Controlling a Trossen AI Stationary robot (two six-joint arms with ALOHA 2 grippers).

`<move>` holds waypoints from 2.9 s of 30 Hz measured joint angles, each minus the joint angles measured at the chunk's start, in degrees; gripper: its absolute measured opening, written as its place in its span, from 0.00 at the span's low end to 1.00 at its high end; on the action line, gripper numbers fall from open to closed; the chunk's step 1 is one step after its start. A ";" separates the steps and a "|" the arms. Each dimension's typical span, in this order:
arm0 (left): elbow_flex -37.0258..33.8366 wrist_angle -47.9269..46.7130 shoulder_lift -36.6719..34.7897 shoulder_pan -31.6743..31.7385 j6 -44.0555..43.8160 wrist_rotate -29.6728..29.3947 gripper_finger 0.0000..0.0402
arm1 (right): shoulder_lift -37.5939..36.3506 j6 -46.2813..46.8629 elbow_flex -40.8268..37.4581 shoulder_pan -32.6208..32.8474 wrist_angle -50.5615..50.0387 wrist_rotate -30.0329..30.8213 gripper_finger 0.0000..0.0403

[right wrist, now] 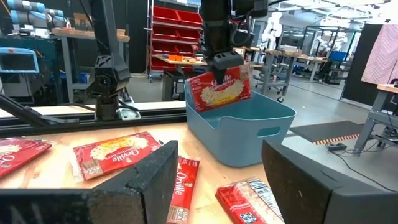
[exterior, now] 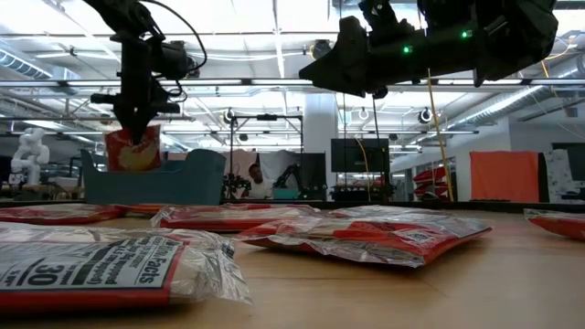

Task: Sort popcorn bags into baskets
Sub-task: Put the red popcorn bag into the blue bin

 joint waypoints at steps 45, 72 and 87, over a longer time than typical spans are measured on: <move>-1.35 2.22 4.03 -8.97 -8.42 5.09 0.11 | 0.00 1.25 0.00 2.66 -3.89 -0.02 0.56; -1.35 30.26 13.35 -19.69 0.53 9.18 0.11 | 0.00 3.94 0.00 3.62 -4.30 0.02 0.56; -1.28 9.19 0.97 -15.35 -9.10 0.19 0.11 | 0.00 4.60 0.02 3.73 -6.10 0.04 0.56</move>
